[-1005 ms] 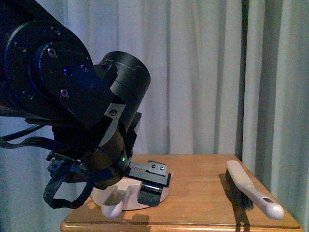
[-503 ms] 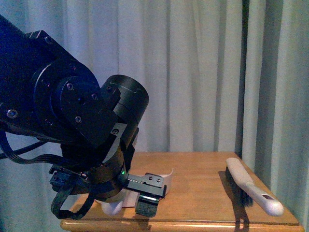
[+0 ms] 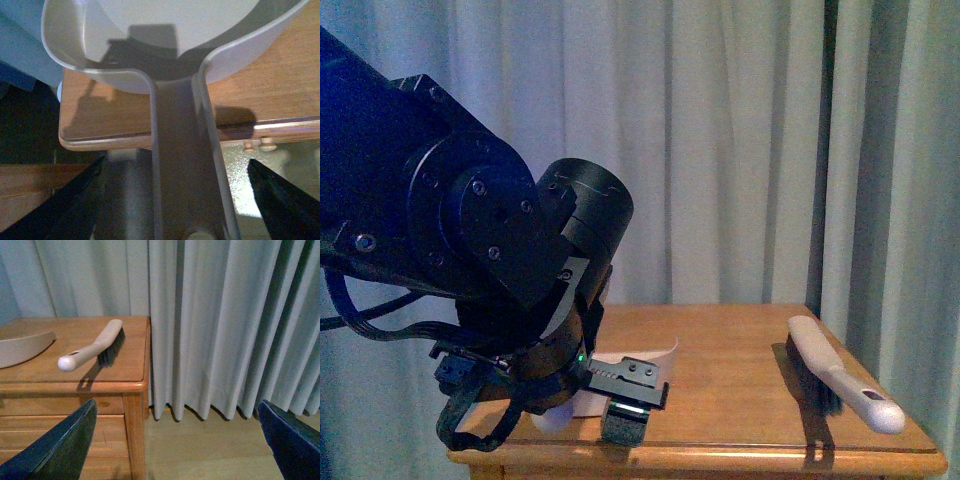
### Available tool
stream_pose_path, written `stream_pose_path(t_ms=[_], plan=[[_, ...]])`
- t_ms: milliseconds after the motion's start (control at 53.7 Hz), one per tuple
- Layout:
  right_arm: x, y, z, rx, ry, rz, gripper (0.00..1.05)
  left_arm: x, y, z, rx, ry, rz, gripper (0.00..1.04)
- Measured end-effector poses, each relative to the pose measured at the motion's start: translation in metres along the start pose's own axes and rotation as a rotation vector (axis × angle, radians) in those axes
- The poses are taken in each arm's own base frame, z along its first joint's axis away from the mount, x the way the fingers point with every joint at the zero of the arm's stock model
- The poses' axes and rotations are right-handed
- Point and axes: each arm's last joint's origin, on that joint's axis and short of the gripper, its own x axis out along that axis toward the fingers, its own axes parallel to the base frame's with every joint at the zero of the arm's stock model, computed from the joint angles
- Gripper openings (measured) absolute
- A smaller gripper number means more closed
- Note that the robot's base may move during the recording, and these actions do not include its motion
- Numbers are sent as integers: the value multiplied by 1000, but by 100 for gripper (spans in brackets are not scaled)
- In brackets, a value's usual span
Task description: Clean up trash
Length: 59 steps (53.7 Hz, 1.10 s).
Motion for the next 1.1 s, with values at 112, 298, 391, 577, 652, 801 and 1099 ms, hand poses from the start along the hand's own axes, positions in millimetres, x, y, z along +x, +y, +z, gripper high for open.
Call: stream_pose_path(t_ms=[112,298,391,577,652,801,1099], plan=[[0,0,0,0,0,0,97,0,0,1,2,-8,-9,55],[0,0,0,0,0,0,97,-51,25,7,-46,-269,-31,29],[0,0,0,0,0,0,97,-70,35,6,-83,-371,-41,29],[0,0,0,0,0,0,97,-128,68,-11,-137,-689,-22,29],[0,0,0,0,0,0,97,-154,81,-24,-163,-816,-16,29],[0,0,0,0,0,0,97,-196,98,-55,-173,-997,-7,29],[0,0,0,0,0,0,97,-249,127,-127,-182,-1197,-9,29]])
